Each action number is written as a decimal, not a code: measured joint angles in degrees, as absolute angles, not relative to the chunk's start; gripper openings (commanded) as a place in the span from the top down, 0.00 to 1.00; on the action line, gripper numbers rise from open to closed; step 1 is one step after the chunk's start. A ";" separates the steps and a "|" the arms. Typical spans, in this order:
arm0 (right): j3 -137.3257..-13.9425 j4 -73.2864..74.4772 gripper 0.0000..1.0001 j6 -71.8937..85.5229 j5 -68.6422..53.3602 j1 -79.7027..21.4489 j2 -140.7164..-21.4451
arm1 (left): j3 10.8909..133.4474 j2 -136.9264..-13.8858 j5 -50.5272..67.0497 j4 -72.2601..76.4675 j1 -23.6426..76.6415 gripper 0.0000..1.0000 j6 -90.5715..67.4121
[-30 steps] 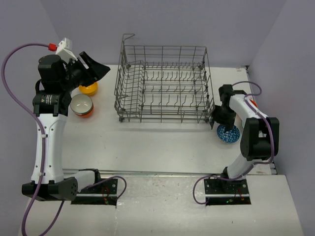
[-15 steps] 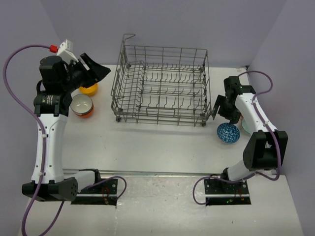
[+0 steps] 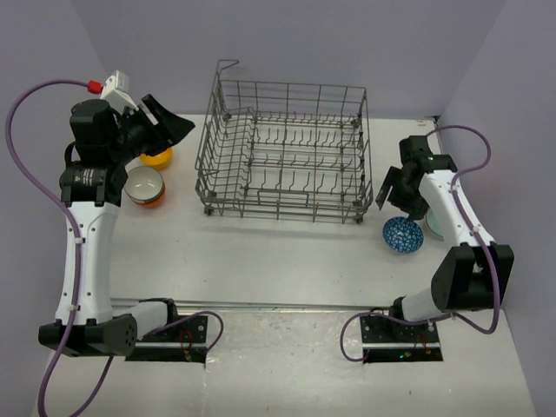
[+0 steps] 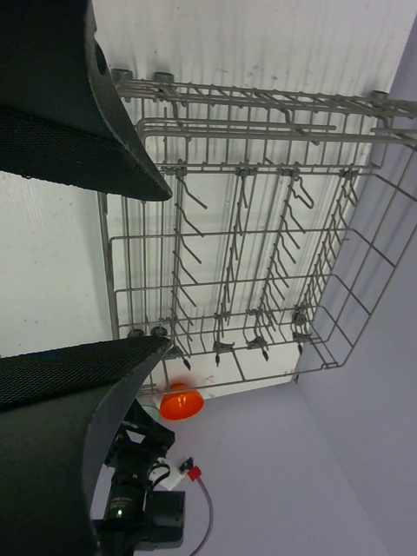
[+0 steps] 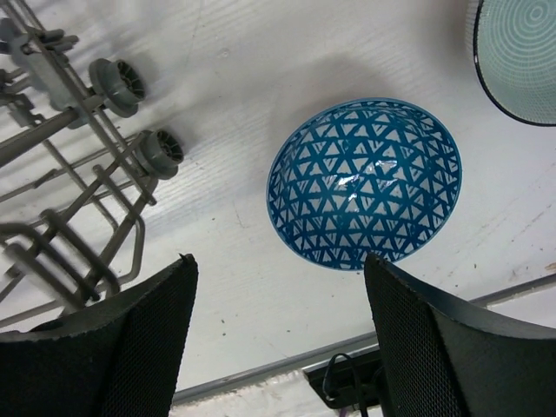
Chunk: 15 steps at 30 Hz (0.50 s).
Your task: Unload the bowls from the dish rack
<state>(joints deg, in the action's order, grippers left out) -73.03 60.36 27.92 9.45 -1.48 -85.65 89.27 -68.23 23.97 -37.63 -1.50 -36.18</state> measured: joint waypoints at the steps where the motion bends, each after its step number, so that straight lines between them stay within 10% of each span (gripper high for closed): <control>1: -73.38 60.53 0.21 28.18 9.37 -1.48 -84.58 | 89.25 -68.23 23.75 -37.67 -1.50 0.35 -36.07; 15: -90.61 57.36 0.01 24.84 -7.18 -7.88 -69.47 | 80.86 -68.14 20.23 -38.85 -1.32 0.34 -33.43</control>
